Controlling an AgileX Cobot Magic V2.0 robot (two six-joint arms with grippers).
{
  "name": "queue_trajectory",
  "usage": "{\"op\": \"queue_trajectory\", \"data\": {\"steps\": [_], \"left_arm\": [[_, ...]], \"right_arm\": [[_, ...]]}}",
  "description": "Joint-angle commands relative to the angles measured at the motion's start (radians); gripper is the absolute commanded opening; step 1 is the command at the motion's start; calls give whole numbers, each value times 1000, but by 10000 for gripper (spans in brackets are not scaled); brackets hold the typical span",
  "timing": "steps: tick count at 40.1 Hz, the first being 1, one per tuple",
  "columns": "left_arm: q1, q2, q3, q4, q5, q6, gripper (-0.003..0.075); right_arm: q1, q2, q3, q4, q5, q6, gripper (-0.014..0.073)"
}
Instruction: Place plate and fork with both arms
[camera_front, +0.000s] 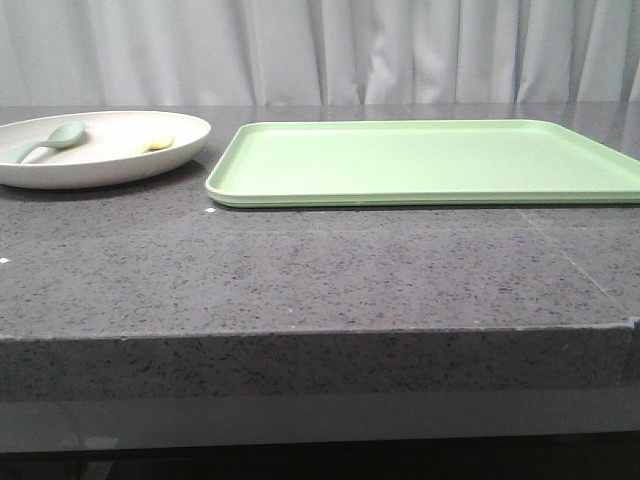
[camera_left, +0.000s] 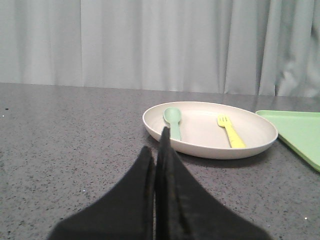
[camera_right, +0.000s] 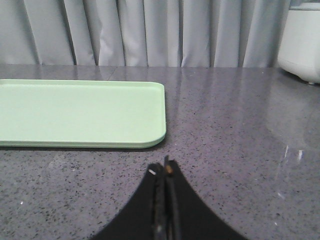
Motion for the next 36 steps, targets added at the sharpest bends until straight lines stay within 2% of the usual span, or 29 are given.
{"op": "queue_trajectory", "data": {"steps": [1, 13, 19, 25, 31, 36], "left_arm": [[-1, -23, 3, -2, -80, -10, -18], [-1, -23, 1, -2, -107, -10, -18], [-1, -23, -59, -16, -106, -10, -18], [-1, -15, -192, -19, -49, -10, -18], [-1, 34, -376, -19, 77, -10, -18], [-1, 118, -519, -19, 188, -10, -18]], "right_arm": [[1, -17, -3, -8, -83, -3, -69], [1, -17, -7, -7, -122, -2, -69], [1, -17, -80, -2, -100, -2, -69], [1, -16, -229, -2, 17, -2, -69], [1, 49, -415, -3, 197, -2, -69], [1, 141, -526, -3, 278, -2, -69]]}}
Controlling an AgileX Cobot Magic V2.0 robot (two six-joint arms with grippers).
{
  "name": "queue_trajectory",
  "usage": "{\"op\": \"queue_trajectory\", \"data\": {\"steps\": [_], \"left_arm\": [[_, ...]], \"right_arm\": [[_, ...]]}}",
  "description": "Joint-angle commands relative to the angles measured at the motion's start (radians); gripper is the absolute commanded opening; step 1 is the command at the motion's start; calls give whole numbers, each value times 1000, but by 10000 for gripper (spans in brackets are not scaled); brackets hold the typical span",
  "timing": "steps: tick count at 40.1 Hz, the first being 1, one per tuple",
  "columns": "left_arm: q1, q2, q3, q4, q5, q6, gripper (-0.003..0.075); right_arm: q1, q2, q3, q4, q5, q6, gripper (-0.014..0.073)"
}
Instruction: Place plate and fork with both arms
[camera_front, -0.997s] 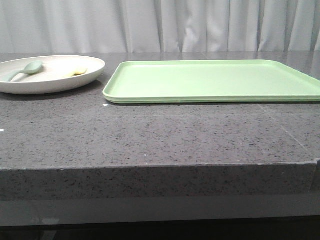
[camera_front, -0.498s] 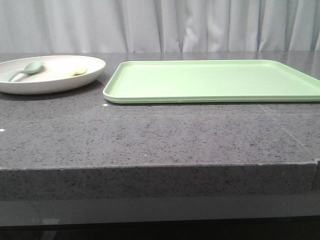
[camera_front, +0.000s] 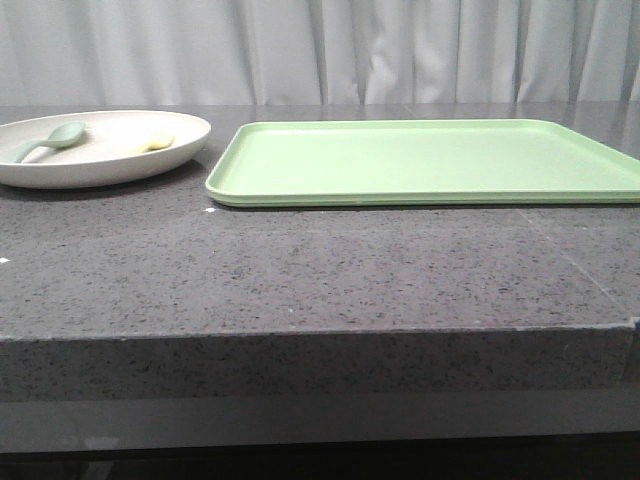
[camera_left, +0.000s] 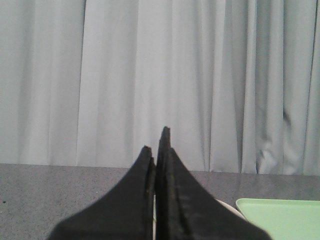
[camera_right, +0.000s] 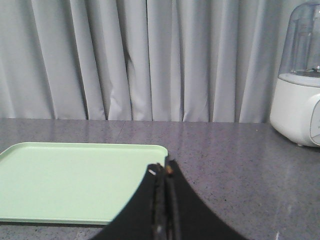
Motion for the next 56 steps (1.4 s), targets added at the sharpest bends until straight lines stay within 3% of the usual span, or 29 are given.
{"op": "queue_trajectory", "data": {"steps": [1, 11, 28, 50, 52, 56], "left_arm": [[-1, 90, -129, -10, 20, -10, -18], [-1, 298, -309, -10, 272, -10, -18], [-1, 503, -303, -10, 273, -10, -18], [-1, 549, -303, -10, 259, -10, -17], [-1, 549, -303, -1, 242, -10, 3], [-1, 549, -303, 78, 238, -10, 183]], "right_arm": [[1, 92, -106, -3, -4, -2, -69], [1, 296, -215, -3, 71, -2, -69], [1, 450, -215, -3, 97, -2, -69], [1, 450, -214, -6, 107, -2, -61], [1, 450, -214, -25, 108, -2, -1], [1, 452, -214, -69, 113, -2, 224]]}}
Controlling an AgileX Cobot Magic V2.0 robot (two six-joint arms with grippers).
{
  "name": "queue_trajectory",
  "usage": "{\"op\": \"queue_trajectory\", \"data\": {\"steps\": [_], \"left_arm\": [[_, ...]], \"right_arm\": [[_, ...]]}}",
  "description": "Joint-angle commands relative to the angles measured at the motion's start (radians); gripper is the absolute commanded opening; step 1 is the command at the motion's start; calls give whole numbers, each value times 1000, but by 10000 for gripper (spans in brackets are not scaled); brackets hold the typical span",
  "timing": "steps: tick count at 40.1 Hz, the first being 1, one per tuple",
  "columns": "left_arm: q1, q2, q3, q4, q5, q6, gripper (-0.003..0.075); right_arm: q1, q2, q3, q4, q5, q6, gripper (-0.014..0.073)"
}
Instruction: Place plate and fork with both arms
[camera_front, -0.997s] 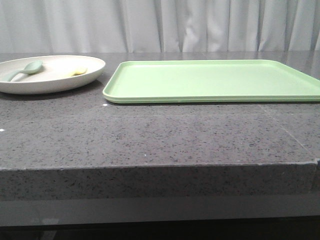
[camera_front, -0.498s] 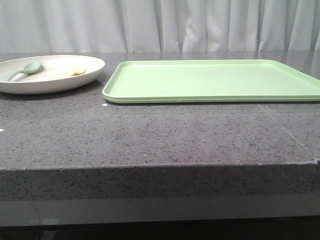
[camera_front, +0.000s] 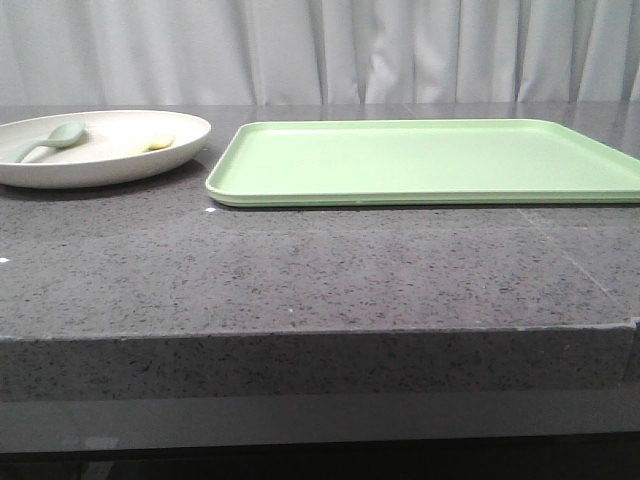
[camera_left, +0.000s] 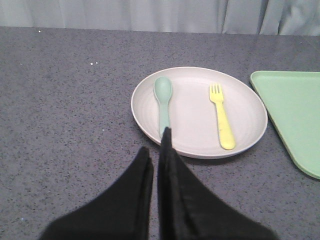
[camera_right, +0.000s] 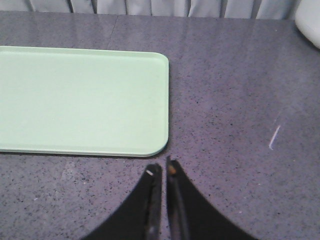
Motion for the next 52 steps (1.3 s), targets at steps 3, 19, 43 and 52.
{"op": "queue_trajectory", "data": {"steps": [3, 19, 43, 52], "left_arm": [[-1, 9, -28, 91, -90, -10, 389], [-1, 9, -28, 82, -94, -10, 620], [-1, 455, -391, 109, 289, -8, 621], [115, 765, -663, -127, 432, 227, 621]], "right_arm": [[1, 12, -35, -58, -59, -2, 419], [1, 12, -35, -58, -59, -2, 593], [1, 12, -35, -57, -58, -2, 593], [1, 12, -35, -57, -60, -2, 593]]}}
